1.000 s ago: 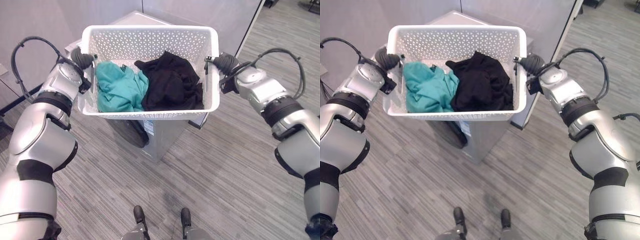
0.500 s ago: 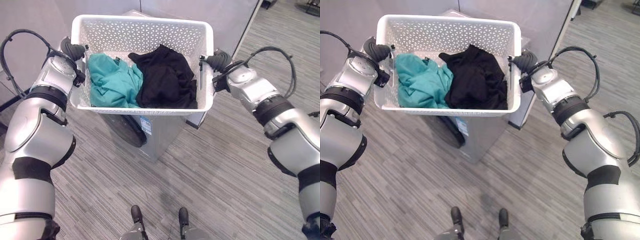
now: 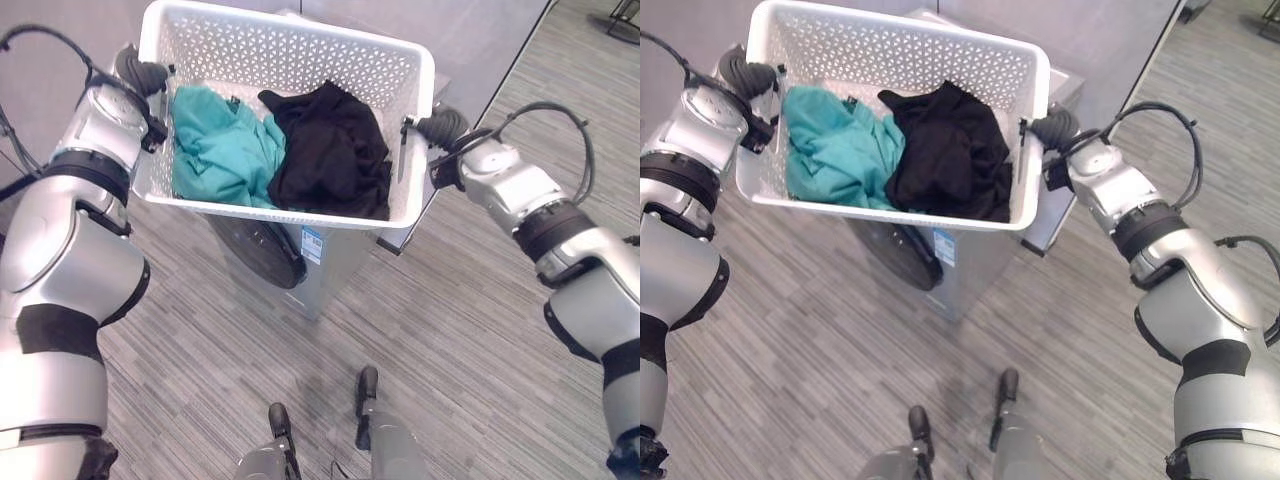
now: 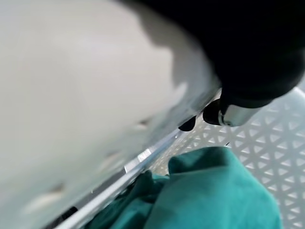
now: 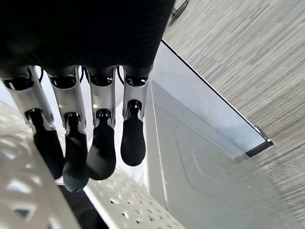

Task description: Grab the laundry basket,head to the washer,open it,put in the laundry and shut it.

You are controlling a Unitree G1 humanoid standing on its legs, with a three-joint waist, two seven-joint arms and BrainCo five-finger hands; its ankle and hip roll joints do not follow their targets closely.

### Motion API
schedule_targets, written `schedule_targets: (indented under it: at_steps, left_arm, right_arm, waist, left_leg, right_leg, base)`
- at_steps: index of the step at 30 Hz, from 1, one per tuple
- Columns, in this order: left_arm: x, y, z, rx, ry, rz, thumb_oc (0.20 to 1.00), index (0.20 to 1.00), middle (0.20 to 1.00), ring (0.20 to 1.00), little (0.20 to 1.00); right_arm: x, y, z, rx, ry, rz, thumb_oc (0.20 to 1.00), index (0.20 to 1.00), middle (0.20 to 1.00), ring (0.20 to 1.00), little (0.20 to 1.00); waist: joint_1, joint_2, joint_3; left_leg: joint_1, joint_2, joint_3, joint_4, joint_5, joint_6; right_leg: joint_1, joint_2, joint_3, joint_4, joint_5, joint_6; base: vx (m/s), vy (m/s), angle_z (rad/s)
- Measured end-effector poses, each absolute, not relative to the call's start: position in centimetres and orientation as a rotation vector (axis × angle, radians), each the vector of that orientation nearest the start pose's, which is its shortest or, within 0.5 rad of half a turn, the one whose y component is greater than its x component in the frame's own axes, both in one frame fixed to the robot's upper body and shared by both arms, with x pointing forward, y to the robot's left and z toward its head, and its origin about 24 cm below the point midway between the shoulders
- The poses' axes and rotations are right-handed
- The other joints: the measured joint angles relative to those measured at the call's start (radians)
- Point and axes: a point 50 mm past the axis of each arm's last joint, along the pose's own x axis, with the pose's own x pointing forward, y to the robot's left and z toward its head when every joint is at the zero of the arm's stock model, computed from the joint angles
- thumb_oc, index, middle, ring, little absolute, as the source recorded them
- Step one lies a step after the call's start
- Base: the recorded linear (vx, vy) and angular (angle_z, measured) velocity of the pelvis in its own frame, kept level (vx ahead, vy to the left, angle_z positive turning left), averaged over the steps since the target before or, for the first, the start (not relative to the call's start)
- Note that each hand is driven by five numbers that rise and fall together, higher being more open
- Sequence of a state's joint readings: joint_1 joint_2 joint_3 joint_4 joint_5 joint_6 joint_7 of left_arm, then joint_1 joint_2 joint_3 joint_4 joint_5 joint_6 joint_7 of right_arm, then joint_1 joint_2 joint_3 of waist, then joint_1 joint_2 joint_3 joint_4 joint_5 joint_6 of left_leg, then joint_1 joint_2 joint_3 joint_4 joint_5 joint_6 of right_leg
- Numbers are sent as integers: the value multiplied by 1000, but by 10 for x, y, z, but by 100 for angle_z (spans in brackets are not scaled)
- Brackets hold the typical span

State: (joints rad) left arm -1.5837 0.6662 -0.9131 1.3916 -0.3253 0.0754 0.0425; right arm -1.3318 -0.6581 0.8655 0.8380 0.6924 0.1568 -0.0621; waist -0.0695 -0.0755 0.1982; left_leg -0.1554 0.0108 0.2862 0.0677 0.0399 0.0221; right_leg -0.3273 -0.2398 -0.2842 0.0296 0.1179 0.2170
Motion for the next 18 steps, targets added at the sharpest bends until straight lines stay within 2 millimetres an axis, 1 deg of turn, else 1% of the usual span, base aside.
schedule_targets:
  at_steps: [1,2,3,4,5,6,7,8,9,10,11,12,13,14,15,16,17,18]
  left_arm:
    - [412,261,314,849,-20,335,200,200,200,200,200]
    - [410,266,317,838,-25,337,200,200,200,200,200]
    - [407,273,317,844,-26,351,200,200,200,200,200]
    - [404,283,314,845,-10,371,200,200,200,200,200]
    - [402,286,315,837,-17,383,200,200,200,200,200]
    - [403,285,314,830,-14,379,200,200,200,200,200]
    - [403,286,313,827,-5,378,200,200,200,200,200]
    - [403,288,311,830,2,379,200,200,200,200,200]
    - [399,296,311,831,12,400,200,200,200,200,200]
    - [398,298,311,832,13,402,200,200,200,200,200]
    - [399,295,312,842,3,388,200,200,200,200,200]
    - [401,291,314,846,-11,374,200,200,200,200,200]
    - [403,282,316,858,-37,345,200,200,200,200,200]
    - [403,284,316,862,-31,348,200,200,200,200,200]
    - [402,288,311,872,-6,359,200,200,200,200,200]
    - [403,287,302,886,18,349,200,200,200,200,200]
    - [403,290,296,885,40,350,200,200,200,200,200]
    - [402,294,291,886,59,344,200,200,200,200,200]
  right_arm:
    - [416,-167,257,-532,-85,116,200,200,200,200,200]
    - [415,-164,259,-541,-94,141,200,200,200,200,200]
    - [414,-154,257,-536,-100,174,200,200,200,200,200]
    - [414,-144,254,-534,-103,204,200,200,200,200,200]
    - [412,-142,258,-535,-121,219,200,200,200,200,200]
    - [411,-143,260,-541,-127,217,200,200,200,200,200]
    - [411,-146,261,-547,-127,213,200,200,200,200,200]
    - [411,-143,261,-552,-129,221,200,200,200,200,200]
    - [410,-137,257,-574,-125,241,200,200,200,200,200]
    - [410,-136,256,-581,-121,245,200,200,200,200,200]
    - [410,-139,257,-582,-122,241,200,200,200,200,200]
    - [409,-143,260,-573,-130,231,200,200,200,200,200]
    - [407,-153,263,-549,-155,212,200,200,200,200,200]
    - [408,-153,262,-535,-158,201,200,200,200,200,200]
    - [409,-148,257,-526,-152,207,200,200,200,200,200]
    - [410,-146,248,-517,-135,216,200,200,200,200,200]
    - [409,-142,242,-510,-124,230,200,200,200,200,200]
    - [406,-135,229,-486,-111,267,200,200,200,200,200]
  waist:
    - [3,3,1]
    - [4,7,2]
    - [8,9,3]
    - [16,2,-2]
    - [21,-10,-2]
    - [36,-14,-5]
    - [61,-19,-7]
    - [76,-18,-6]
    - [78,-19,-7]
    - [77,-18,-6]
    - [72,-19,-6]
    - [65,-25,-7]
    - [82,-29,-3]
    - [92,-33,1]
    - [103,-31,9]
    - [112,-1,24]
    - [131,75,51]
    - [153,50,19]
  left_leg:
    - [-11,16,-8,50,-32,-20]
    - [-25,44,-27,102,-61,-43]
    - [-14,87,-30,139,-80,-76]
    - [-6,122,-37,200,-88,-118]
    - [-77,137,-78,354,-79,-131]
    - [-154,154,-120,481,-24,-134]
    - [-201,154,-159,560,19,-117]
    - [-217,162,-172,612,-2,-105]
    - [-207,159,-181,615,-24,-105]
    - [-201,150,-192,602,-25,-107]
    - [-179,128,-215,509,-45,-124]
    - [-167,120,-170,372,-58,-127]
    - [-156,97,-116,29,-30,-127]
    - [-166,91,-116,-70,-5,-128]
    - [-182,84,-125,-87,16,-110]
    - [-188,92,-152,-47,32,-80]
    - [-156,127,-204,-44,35,-57]
    - [-142,85,-194,6,31,-53]
  right_leg:
    - [-3,38,55,112,-30,-83]
    - [9,97,93,226,-72,-140]
    - [68,166,46,291,-133,-223]
    - [175,236,-7,248,-185,-274]
    - [249,274,-16,160,-208,-323]
    - [262,277,-31,140,-197,-337]
    - [262,273,-30,144,-197,-339]
    - [268,275,-31,144,-194,-334]
    - [278,278,-37,147,-191,-327]
    - [280,278,-37,146,-191,-326]
    - [287,275,-16,130,-191,-325]
    - [297,278,23,88,-190,-324]
    - [302,294,58,27,-165,-316]
    - [312,308,95,7,-151,-295]
    - [332,327,123,5,-144,-226]
    - [339,357,141,52,-143,-53]
    - [309,385,124,194,-187,-29]
    - [310,271,136,186,-242,-183]
  base:
    - [449,-467,33]
    - [282,-367,17]
    - [240,-359,6]
    - [213,-341,10]
    - [199,-248,22]
    - [144,-153,27]
    - [154,-60,2]
    - [179,-19,-11]
    - [283,8,-4]
    - [297,53,19]
    - [306,91,39]
    - [309,113,48]
    - [434,199,24]
    - [428,231,-16]
    - [436,265,-53]
    - [299,242,-84]
    - [287,239,-109]
    - [249,217,-95]
